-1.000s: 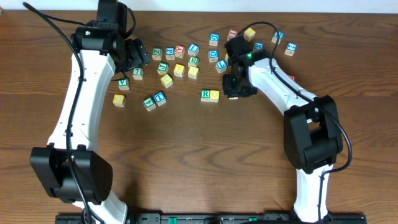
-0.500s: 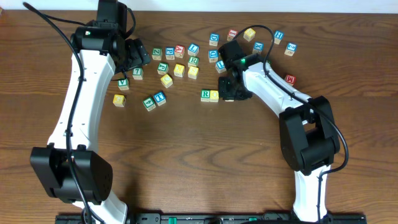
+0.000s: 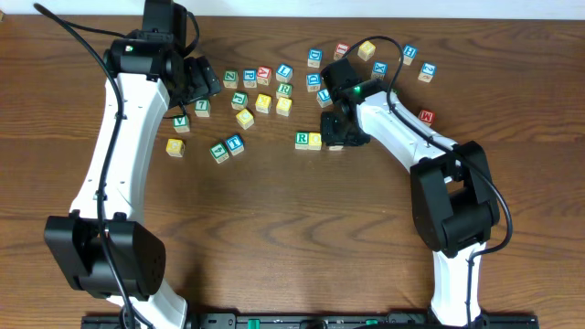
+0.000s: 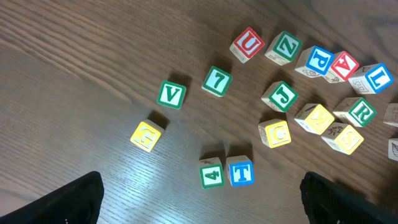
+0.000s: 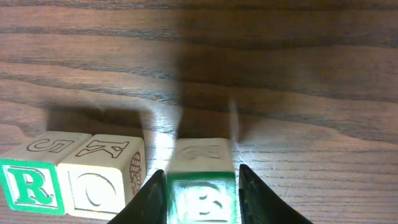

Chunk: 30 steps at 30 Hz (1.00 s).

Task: Spell out ROBOT
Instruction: 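Carry the green B block left toward the O block, then set the B block right of the O block and open the right gripper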

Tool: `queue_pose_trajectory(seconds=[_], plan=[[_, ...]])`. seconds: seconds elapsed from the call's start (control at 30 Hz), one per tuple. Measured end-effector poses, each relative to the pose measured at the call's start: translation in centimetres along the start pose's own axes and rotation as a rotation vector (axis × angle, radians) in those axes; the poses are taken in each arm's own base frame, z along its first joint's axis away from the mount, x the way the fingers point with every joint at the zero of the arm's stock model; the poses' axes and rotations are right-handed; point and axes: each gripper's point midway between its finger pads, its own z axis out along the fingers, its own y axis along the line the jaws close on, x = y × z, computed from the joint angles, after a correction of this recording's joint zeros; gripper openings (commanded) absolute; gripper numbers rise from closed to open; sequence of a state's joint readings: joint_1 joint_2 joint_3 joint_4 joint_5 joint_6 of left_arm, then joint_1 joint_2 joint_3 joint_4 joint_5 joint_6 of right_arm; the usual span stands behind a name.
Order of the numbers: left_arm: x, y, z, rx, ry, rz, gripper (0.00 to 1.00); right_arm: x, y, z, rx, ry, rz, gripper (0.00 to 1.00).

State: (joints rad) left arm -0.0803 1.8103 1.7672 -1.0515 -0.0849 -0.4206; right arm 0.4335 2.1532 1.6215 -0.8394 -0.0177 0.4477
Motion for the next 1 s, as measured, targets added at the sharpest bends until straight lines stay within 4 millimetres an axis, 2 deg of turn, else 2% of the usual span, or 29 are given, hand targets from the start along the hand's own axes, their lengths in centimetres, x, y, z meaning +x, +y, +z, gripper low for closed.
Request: queue_pose_trajectory(seconds=[0.33,0.5,0.6,0.73,0.8,0.87,0.93,1.0], plan=[[0.0,0.0,0.0,0.0,0.0,0.0,1.0,-0.2,-0.1,0.0,0.006,-0.011,0.0,0.32],[0.0,0.0,0.0,0.0,0.0,0.0,1.0,-0.1,-0.3,-0.1,0.009,-0.005,0.003,0.35],[0.0,0.0,0.0,0.0,0.0,0.0,1.0,-0.6,-0.3,-1.2,-0.001,-0.027,0.01,0.39],[0.0,0.0,0.0,0.0,0.0,0.0,1.0,-1.9,-0.4,-4.7,-0.032,-0.103,0.023,0.41],[0.0,0.0,0.0,0.0,0.0,0.0,1.0,-2.8,-0.7,-7.4,-0.052,-0.159,0.035,0.36],[0.0,0.0,0.0,0.0,0.0,0.0,1.0,-3.0,-1.1,-8.6,-0.053,-0.176,0.047,0.31],[0.0,0.0,0.0,0.0,0.0,0.0,1.0,-3.0,-1.8,-8.7,-0.044,-0.168,0.06,0.22],[0.0,0.0,0.0,0.0,0.0,0.0,1.0,-2.6,-2.6,-7.9,-0.025,-0.136,0.076,0.14]])
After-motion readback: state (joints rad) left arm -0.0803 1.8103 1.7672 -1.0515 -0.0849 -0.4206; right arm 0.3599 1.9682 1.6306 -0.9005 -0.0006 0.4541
